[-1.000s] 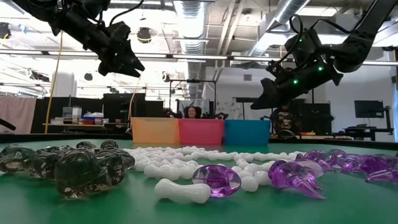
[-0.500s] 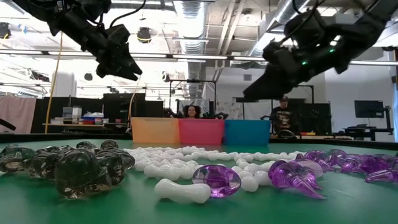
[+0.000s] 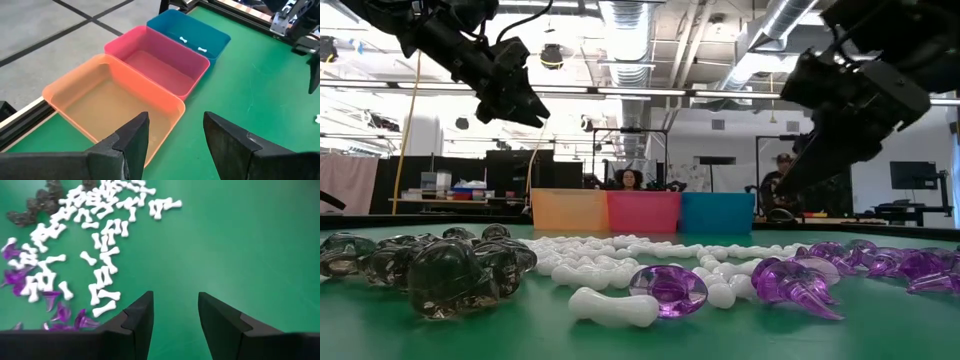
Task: Sort Halloween decoration
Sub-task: Put the white bone toy into the blue bin
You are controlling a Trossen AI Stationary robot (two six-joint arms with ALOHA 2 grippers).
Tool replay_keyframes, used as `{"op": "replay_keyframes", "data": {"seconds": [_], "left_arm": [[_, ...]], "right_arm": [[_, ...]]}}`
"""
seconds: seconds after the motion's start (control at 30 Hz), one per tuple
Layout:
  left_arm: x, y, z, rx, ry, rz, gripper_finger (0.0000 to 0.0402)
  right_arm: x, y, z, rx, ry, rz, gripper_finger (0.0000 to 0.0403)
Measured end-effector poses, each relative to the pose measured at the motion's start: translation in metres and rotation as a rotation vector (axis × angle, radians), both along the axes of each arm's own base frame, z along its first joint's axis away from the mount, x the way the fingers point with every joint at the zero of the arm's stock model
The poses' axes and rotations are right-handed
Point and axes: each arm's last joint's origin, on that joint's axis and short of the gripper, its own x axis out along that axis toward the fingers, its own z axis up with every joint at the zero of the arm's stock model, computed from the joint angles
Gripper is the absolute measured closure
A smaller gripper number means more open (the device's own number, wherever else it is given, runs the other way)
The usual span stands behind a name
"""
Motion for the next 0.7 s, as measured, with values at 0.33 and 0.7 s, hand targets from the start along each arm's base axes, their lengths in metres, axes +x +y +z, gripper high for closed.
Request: {"op": "replay_keyframes", "data": {"seconds": [0.33, 0.7], "left_arm": [[0.000, 0.000, 0.000, -0.003, -0.002, 0.003, 0.0223], [0.000, 0.000, 0.000, -0.014, -0.008, 0.011, 0.0223]], "right_arm": [[-0.012, 0.023, -0.004, -0.073, 0.023, -0.008, 0.0220], [-0.006, 0.029, -0.025, -0.106, 0.096, 0.017, 0.0220]]}}
